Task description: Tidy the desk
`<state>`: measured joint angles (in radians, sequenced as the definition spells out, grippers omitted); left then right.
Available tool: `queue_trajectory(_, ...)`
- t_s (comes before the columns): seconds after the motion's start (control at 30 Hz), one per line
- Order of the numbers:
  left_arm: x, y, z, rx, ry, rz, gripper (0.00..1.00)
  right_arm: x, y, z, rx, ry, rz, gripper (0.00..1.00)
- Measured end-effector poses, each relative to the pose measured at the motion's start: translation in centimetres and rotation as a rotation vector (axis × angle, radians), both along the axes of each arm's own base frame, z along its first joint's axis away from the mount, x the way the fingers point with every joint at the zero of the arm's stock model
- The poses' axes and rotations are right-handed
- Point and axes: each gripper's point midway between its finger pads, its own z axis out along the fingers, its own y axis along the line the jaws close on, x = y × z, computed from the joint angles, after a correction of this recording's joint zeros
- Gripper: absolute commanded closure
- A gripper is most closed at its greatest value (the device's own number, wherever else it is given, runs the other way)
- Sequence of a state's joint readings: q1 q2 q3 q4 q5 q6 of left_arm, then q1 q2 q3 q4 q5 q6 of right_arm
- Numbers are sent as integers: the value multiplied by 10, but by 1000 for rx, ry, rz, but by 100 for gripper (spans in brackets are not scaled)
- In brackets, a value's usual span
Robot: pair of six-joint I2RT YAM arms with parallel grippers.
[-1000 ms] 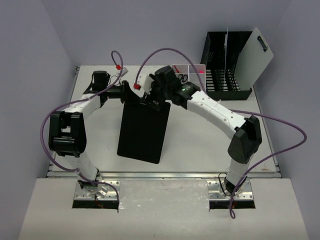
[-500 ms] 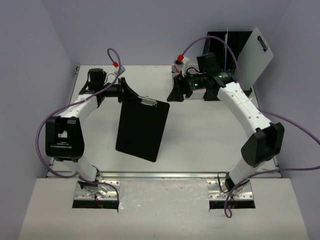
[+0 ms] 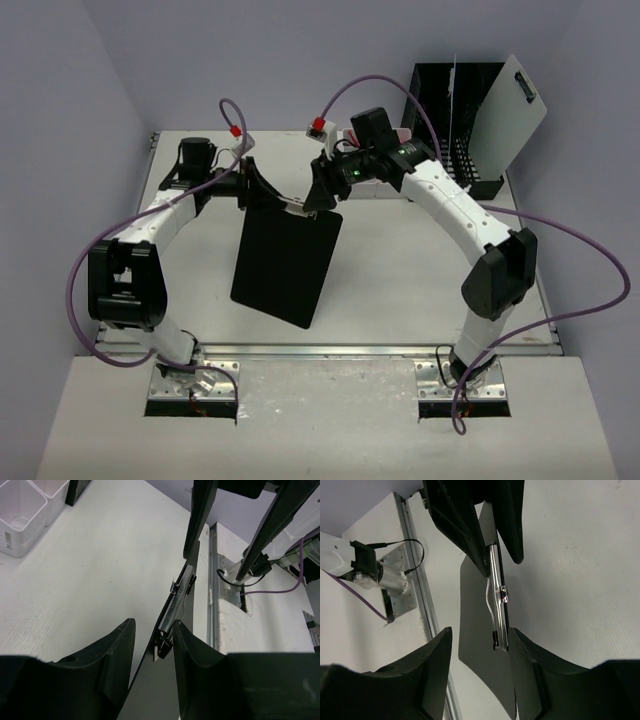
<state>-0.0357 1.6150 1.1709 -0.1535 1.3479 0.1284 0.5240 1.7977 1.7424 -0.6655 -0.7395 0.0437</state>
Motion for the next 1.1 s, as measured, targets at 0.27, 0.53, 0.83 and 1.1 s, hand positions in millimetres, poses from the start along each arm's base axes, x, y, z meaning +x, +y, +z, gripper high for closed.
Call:
queue_trajectory(0.27, -5, -5, 3, -5, -4, -23, 100, 8, 13, -31, -54, 17, 7, 56)
queue_trajectory(0.53, -5, -5, 7, -1, -30, -16, 64, 7, 14, -36, -57, 21, 20, 99)
queue_trajectory(0.83, 8, 3, 33, 35, -106, 127, 0, 0, 9, -27, -83, -9, 17, 99)
queue_trajectory(1.1, 82, 77, 103, 69, -114, 709, 0, -9, -29, 41, -108, -170, -77, 99)
